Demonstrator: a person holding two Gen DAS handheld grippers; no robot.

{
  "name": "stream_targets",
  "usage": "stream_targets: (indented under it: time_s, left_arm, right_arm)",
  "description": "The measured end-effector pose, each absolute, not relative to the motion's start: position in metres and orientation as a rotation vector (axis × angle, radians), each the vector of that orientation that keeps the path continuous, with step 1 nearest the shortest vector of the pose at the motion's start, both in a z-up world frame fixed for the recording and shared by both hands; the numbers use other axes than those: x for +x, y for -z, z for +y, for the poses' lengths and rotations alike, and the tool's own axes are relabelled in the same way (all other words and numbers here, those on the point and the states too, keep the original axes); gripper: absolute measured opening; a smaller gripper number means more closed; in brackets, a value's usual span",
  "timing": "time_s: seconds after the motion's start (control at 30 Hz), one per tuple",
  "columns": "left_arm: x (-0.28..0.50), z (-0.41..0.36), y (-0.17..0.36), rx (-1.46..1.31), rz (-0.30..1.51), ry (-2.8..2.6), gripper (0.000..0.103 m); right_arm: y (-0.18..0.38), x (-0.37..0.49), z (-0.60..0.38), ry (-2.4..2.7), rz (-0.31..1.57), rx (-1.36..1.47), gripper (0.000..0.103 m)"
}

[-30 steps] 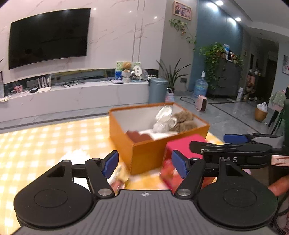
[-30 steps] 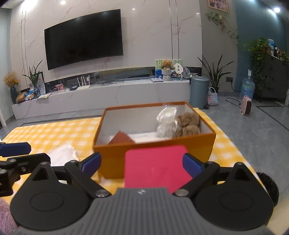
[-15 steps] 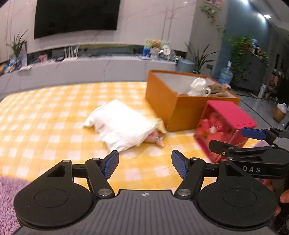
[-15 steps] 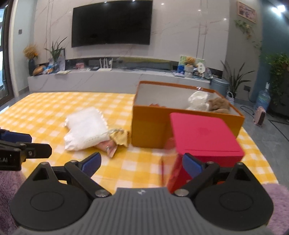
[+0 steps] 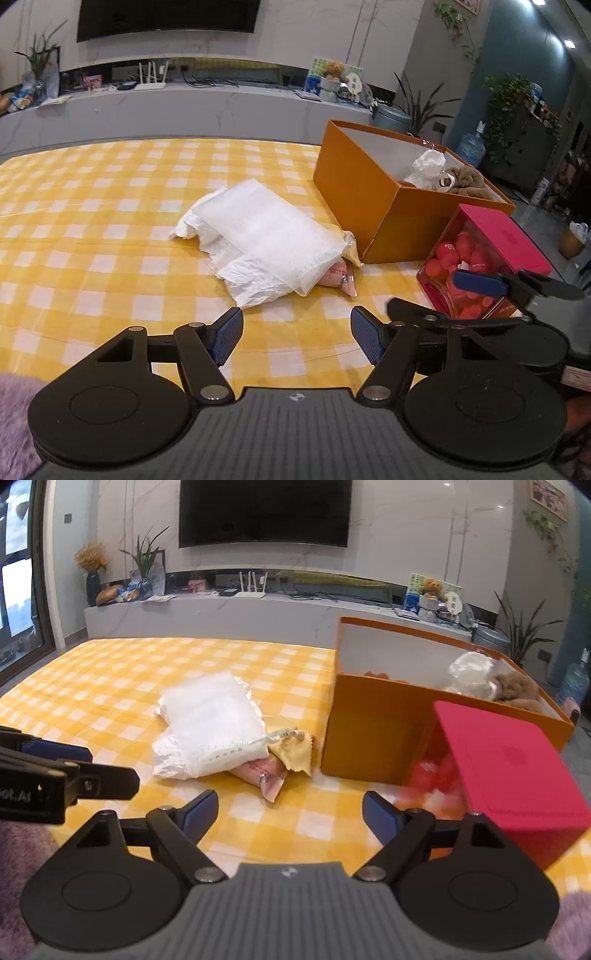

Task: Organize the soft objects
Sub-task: 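Move both empty grippers back over the white pads on the table, then grasp the white bubble-wrap pad edge with the left gripper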

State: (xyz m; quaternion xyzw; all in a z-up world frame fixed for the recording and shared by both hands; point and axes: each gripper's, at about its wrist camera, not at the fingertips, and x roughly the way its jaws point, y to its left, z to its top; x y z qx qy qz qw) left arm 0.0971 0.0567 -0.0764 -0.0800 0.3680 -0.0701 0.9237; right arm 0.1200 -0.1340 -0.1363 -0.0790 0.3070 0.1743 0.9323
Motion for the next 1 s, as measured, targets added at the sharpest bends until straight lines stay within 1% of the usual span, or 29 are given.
stream_targets:
  time_s: [0.07, 0.27, 0.37, 0.47, 0.63, 0.7, 0.73, 0.77, 0.83, 0.87, 0.93, 1.0]
  left_arm:
    - [0.104, 0.058, 0.077, -0.173, 0.77, 0.146, 0.078]
    - [0.125, 0.072, 0.078, -0.217, 0.806, 0.074, 0.078]
    - [0.131, 0.076, 0.074, -0.216, 0.792, 0.076, 0.078]
    - [0.132, 0.083, 0.071, -0.219, 0.761, 0.03, 0.078]
    - [0.138, 0.095, 0.076, -0.276, 0.795, 0.001, 0.078]
    - [0.138, 0.092, 0.079, -0.258, 0.8, 0.006, 0.078]
    - [0.138, 0.09, 0.08, -0.254, 0.801, 0.012, 0.077]
    - [0.139, 0.09, 0.08, -0.254, 0.804, 0.016, 0.077]
    - [0.138, 0.089, 0.08, -0.253, 0.807, 0.015, 0.077]
    - [0.137, 0.088, 0.08, -0.253, 0.808, 0.016, 0.077]
    - [0.136, 0.086, 0.08, -0.252, 0.809, 0.025, 0.077]
    - [0.132, 0.083, 0.079, -0.247, 0.81, 0.035, 0.077]
  right_arm:
    - [0.14, 0.13, -0.13, -0.369, 0.641, -0.178, 0.08]
    - [0.147, 0.154, -0.111, -0.431, 0.644, -0.237, 0.08]
    - [0.147, 0.165, -0.102, -0.451, 0.644, -0.239, 0.073]
    - [0.144, 0.174, -0.094, -0.478, 0.631, -0.243, 0.073]
    - [0.144, 0.188, -0.073, -0.524, 0.628, -0.261, 0.072]
    - [0.15, 0.194, -0.065, -0.522, 0.639, -0.286, 0.07]
    - [0.154, 0.197, -0.062, -0.52, 0.657, -0.297, 0.061]
    - [0.157, 0.199, -0.061, -0.521, 0.672, -0.298, 0.043]
    - [0.16, 0.199, -0.063, -0.526, 0.687, -0.293, 0.028]
    - [0.161, 0.196, -0.065, -0.529, 0.685, -0.292, 0.018]
    - [0.159, 0.19, -0.068, -0.549, 0.687, -0.287, 0.004]
    - [0.157, 0.181, -0.072, -0.56, 0.693, -0.273, 0.002]
